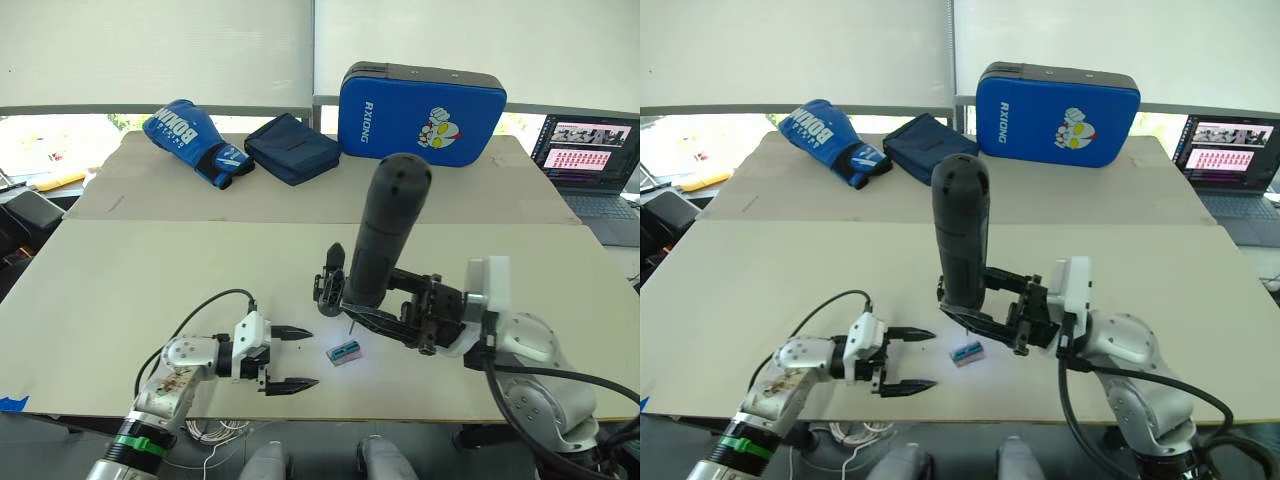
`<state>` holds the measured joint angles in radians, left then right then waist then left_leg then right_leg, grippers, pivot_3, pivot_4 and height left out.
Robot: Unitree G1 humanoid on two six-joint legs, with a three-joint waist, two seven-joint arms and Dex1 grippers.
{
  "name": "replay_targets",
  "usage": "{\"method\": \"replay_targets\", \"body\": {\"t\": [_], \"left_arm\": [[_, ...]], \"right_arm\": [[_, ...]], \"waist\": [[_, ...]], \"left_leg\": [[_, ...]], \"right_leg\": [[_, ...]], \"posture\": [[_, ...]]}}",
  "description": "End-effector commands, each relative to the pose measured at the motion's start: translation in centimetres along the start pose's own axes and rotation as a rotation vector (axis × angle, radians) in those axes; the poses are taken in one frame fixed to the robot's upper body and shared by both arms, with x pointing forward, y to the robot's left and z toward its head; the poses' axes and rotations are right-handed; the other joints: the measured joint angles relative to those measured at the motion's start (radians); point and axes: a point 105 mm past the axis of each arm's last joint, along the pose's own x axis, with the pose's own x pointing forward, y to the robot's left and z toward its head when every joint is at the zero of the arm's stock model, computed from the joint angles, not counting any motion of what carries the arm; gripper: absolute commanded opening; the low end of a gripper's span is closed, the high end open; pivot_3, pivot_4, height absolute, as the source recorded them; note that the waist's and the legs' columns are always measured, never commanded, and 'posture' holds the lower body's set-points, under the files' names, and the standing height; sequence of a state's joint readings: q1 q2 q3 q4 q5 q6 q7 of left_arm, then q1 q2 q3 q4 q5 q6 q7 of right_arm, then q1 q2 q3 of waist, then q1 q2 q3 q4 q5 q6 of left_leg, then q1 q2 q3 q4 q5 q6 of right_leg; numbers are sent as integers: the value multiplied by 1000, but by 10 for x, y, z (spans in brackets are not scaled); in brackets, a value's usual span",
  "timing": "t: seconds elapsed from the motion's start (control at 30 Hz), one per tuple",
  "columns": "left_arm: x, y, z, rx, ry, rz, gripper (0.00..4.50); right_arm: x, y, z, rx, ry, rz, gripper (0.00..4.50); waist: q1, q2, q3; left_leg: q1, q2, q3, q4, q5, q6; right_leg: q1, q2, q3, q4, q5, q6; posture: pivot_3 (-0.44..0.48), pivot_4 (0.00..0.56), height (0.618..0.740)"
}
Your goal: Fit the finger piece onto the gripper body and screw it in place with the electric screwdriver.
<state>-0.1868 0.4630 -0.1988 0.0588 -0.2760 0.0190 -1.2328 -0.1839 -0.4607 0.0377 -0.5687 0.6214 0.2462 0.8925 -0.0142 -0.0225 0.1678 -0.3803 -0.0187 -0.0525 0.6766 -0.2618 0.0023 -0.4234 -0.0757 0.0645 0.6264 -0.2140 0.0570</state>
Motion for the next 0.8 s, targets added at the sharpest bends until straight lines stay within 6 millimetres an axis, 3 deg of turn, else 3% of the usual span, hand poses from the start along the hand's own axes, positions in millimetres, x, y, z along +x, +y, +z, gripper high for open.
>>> {"method": "replay_targets", "body": {"t": [0.03, 0.13, 0.33, 0.57, 0.8], "left_arm": [[11, -5, 1, 16, -1, -24, 4450], [26, -13, 4, 4, -24, -65, 4450], [39, -5, 7, 6, -17, -36, 4450], [41, 4, 8, 7, 5, -15, 4450], [39, -1, 4, 0, 14, -12, 4450]], "right_arm": [[4, 5, 7, -49, -45, 42, 1922], [5, 9, -2, -29, -37, 55, 1922], [6, 5, -7, -31, -34, 38, 1922], [4, 3, -14, -33, -16, 29, 1922], [3, 2, -20, -36, -5, 21, 1922]], "waist": [[0, 0, 0], [0, 0, 0], [3, 0, 0], [0, 0, 0], [-1, 0, 0]], "left_leg": [[0, 0, 0, 0, 0, 0], [1, 0, 0, 0, 0, 0], [1, -1, 0, 1, 0, 0], [1, 0, 0, 0, 0, 0], [1, 0, 0, 0, 0, 0]], "right_leg": [[0, 0, 0, 0, 0, 0], [0, 0, 0, 0, 0, 0], [1, 0, 0, 0, 0, 0], [0, 0, 0, 1, 0, 0], [1, 0, 0, 1, 0, 0]], "posture": [[0, 150, 740], [0, 150, 740], [0, 150, 740], [0, 150, 740], [0, 150, 740]]}}
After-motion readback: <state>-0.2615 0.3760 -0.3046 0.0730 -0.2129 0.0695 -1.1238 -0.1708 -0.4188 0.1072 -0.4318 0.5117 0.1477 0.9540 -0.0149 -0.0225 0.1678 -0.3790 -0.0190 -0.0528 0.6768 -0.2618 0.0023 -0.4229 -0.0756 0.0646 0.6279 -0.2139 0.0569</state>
